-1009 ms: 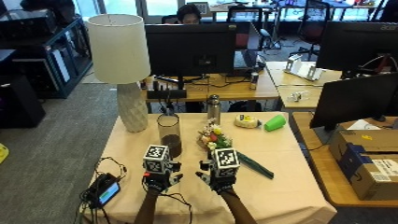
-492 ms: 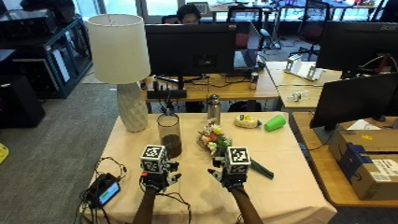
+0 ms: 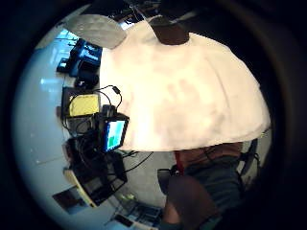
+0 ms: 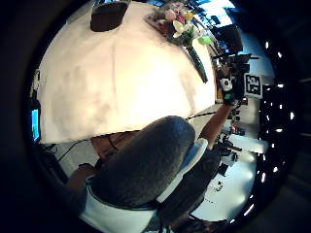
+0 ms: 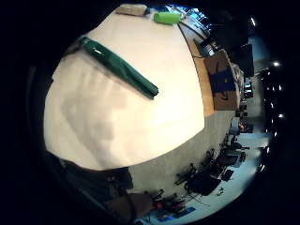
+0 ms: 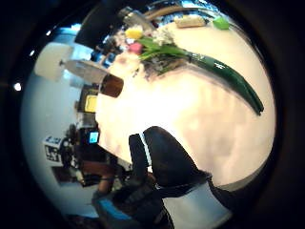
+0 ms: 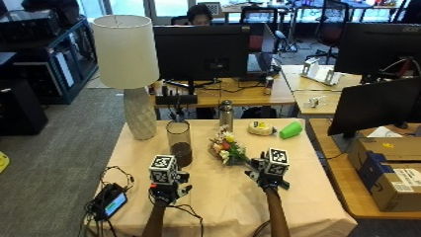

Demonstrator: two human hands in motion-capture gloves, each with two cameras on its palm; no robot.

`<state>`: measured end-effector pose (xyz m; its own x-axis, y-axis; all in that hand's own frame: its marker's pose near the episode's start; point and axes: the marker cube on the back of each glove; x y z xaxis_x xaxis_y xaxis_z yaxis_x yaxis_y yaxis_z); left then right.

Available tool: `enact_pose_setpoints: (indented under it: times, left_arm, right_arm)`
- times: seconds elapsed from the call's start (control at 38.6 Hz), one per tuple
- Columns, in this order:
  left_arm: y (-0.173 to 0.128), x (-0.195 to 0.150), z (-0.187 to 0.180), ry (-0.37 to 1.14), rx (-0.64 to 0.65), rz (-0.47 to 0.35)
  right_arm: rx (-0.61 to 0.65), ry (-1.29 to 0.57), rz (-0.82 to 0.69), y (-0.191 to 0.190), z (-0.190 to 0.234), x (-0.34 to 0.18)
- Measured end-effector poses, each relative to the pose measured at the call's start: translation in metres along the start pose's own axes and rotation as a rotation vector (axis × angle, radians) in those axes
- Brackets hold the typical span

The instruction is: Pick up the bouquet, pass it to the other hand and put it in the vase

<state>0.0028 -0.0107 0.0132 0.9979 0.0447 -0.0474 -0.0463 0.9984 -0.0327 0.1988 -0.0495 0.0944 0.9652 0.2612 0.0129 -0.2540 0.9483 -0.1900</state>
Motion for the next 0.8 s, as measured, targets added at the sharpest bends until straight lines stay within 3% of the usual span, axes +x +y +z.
enact_pose_setpoints:
  times: [0.18, 0.31, 0.44, 0.57, 0.7, 0.8]
  left_arm:
    - [0.002, 0.001, 0.0, 0.004, -0.005, 0.006]
    - [-0.007, -0.006, 0.012, 0.005, -0.021, -0.011]
    - [-0.008, -0.008, 0.016, 0.006, -0.026, -0.02]
    - [-0.014, -0.013, 0.022, 0.012, -0.026, -0.024]
    - [-0.007, -0.012, 0.018, 0.015, -0.033, -0.029]
    - [-0.009, -0.014, 0.02, 0.019, -0.035, -0.03]
  right_arm:
    - [-0.006, -0.087, 0.028, 0.011, -0.019, 0.005]
    - [-0.13, -0.27, -0.087, 0.005, 0.005, 0.001]
    - [-0.146, -0.129, 0.093, -0.004, 0.023, 0.025]
    - [-0.137, -0.151, 0.041, -0.014, 0.035, 0.026]
    - [-0.208, -0.07, 0.199, -0.008, 0.041, 0.038]
    - [-0.157, -0.046, 0.228, -0.011, 0.04, 0.041]
